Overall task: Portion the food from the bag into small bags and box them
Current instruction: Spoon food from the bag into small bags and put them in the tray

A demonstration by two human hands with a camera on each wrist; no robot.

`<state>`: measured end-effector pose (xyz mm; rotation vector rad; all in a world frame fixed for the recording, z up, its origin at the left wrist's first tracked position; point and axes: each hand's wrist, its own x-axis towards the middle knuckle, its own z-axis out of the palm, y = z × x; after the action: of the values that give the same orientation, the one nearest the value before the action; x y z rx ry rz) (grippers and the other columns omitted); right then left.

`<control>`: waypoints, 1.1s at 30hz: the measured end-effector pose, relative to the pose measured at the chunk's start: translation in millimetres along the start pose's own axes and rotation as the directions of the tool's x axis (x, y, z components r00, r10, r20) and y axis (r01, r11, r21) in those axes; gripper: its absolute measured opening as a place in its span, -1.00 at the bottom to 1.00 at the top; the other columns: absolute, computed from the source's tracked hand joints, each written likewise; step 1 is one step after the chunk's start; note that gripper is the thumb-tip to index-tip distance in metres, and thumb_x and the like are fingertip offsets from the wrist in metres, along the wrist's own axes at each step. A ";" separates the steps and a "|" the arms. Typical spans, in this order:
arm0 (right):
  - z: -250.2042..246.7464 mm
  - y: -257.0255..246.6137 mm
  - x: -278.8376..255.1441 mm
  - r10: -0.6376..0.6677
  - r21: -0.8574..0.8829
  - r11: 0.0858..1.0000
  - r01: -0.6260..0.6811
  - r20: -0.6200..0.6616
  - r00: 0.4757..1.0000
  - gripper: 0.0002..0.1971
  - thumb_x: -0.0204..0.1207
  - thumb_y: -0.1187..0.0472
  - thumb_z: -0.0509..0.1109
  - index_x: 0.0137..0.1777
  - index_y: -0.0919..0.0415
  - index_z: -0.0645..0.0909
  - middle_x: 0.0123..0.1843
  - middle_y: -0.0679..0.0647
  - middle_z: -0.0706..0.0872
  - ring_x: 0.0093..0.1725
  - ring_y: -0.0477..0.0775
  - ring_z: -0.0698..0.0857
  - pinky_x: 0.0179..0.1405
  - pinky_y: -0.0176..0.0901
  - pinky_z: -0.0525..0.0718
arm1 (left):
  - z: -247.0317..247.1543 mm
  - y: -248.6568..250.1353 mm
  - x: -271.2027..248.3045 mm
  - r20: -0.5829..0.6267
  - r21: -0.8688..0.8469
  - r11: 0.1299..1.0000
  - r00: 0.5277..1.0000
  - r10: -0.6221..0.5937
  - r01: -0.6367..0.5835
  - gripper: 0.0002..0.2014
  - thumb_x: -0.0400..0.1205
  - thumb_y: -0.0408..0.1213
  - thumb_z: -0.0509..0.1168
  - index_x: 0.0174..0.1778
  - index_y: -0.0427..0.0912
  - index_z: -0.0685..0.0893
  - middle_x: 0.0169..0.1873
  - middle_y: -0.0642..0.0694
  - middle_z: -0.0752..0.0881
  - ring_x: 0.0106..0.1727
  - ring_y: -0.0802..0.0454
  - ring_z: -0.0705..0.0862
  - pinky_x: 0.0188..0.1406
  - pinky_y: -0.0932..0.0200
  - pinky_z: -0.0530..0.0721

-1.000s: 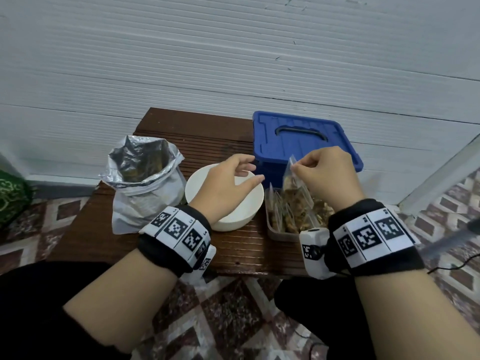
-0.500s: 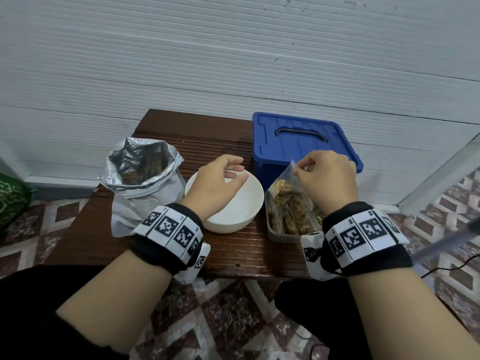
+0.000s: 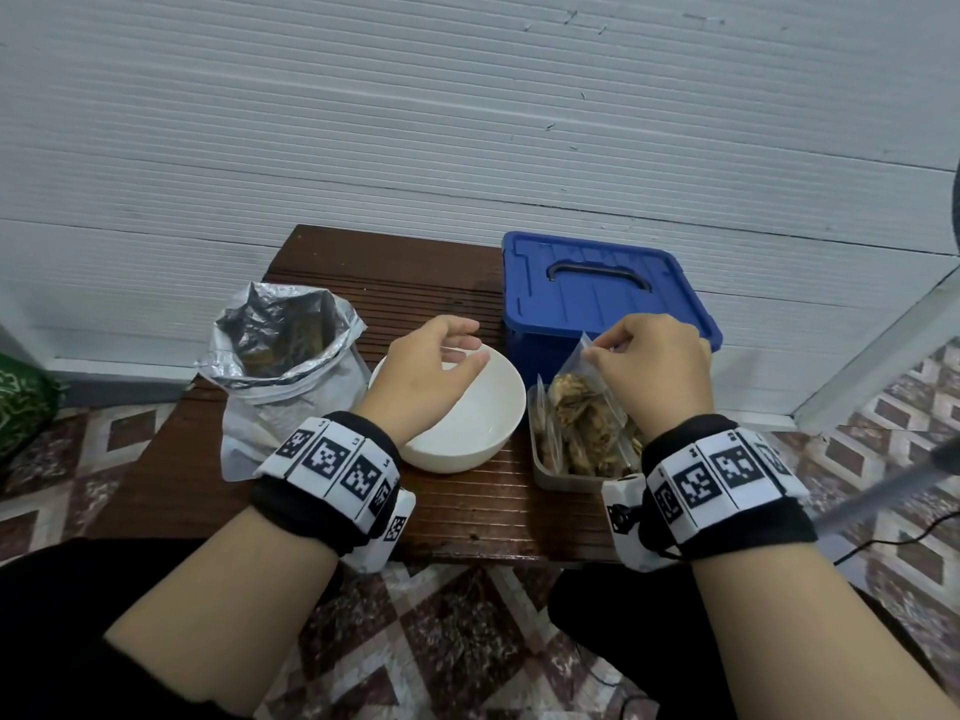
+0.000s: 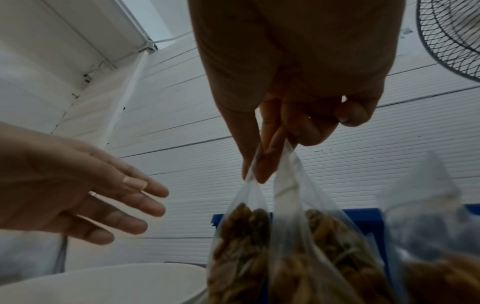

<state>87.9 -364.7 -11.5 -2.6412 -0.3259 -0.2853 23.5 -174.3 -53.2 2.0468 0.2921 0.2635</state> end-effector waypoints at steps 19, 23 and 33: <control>6.8 0.1 -4.0 -0.075 -0.113 0.991 0.069 -0.051 0.996 -0.86 0.51 -0.01 0.44 -0.07 0.03 0.63 -0.11 -0.01 0.69 0.04 0.11 0.62 0.15 0.02 0.31 | -8.1 -8.0 3.8 0.012 0.075 0.995 0.997 -0.072 0.071 -0.69 0.64 -0.19 0.35 0.30 -0.04 0.59 0.10 0.10 0.69 0.05 0.22 0.62 -0.01 0.38 0.48; 4.9 -1.1 -3.8 -0.074 -0.060 0.996 0.070 -0.068 0.995 -0.83 0.49 -0.05 0.45 -0.06 0.01 0.61 -0.14 -0.04 0.66 0.03 0.09 0.62 0.14 0.01 0.30 | -6.6 -16.6 6.2 0.075 0.208 0.975 0.992 -0.098 0.080 -0.65 0.59 -0.22 0.42 0.30 -0.08 0.62 0.15 0.05 0.70 0.12 0.16 0.62 0.17 0.27 0.53; -1.6 -11.5 -10.0 -0.097 0.127 0.985 0.113 -0.127 0.987 -0.80 0.49 -0.06 0.45 -0.02 0.01 0.60 -0.42 -0.16 0.46 -0.12 0.04 0.61 0.20 0.03 0.34 | 13.7 -37.2 19.0 0.402 0.712 0.698 0.856 -0.324 -0.070 -0.28 0.57 -0.02 0.41 0.62 -0.06 0.28 0.52 -0.09 0.43 0.52 -0.08 0.38 0.50 -0.04 0.38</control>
<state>75.0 -357.3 -7.8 -2.4668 -0.4299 -0.4394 42.1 -162.5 -91.3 2.7462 0.2266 -0.5846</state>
